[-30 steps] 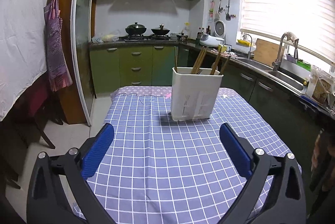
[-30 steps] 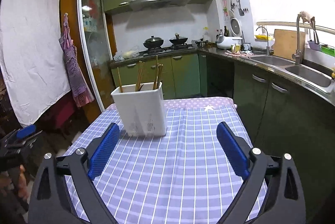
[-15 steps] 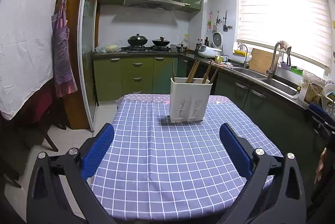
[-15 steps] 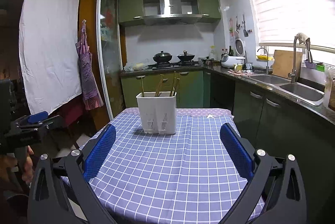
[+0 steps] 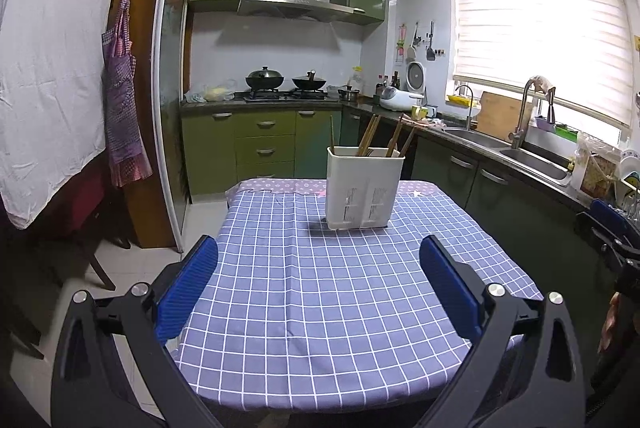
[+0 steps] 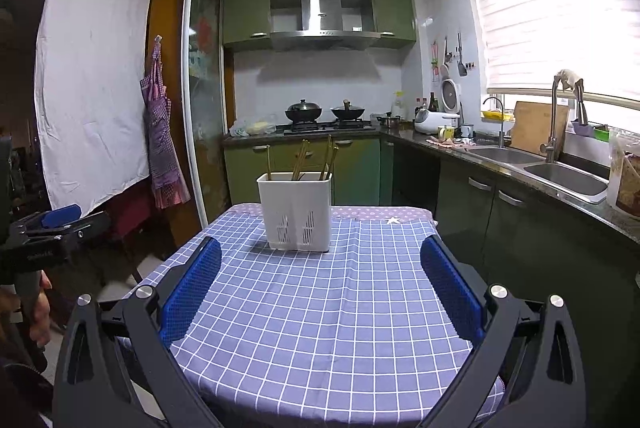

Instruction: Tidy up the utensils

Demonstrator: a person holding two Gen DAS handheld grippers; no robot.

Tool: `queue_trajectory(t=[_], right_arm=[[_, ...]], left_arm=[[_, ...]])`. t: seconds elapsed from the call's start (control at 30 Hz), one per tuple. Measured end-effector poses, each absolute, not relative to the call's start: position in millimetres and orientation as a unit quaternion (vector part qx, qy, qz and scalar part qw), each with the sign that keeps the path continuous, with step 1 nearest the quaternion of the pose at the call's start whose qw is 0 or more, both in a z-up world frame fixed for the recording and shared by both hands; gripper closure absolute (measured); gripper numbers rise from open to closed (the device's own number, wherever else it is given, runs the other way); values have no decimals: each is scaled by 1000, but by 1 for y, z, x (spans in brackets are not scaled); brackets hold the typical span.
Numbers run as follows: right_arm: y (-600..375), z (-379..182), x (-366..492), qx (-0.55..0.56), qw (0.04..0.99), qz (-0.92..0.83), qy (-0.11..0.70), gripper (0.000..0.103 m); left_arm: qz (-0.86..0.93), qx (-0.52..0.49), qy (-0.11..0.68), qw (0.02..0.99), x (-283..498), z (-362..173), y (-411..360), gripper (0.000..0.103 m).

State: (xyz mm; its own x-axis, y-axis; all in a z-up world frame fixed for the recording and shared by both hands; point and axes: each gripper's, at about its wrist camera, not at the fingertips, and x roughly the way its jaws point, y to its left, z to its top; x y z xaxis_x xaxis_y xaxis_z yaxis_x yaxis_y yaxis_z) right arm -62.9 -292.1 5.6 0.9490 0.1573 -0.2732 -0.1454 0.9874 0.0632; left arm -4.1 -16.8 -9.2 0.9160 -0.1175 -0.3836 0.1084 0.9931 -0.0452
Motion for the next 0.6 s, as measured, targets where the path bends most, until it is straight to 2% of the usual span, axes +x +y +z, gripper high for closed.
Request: queue_trajectory(t=[0.6], right_arm=[[-289,6,-59,18,986,84,142,5]], left_arm=[[-59,-20,198,978,-6,-9,-12,7]])
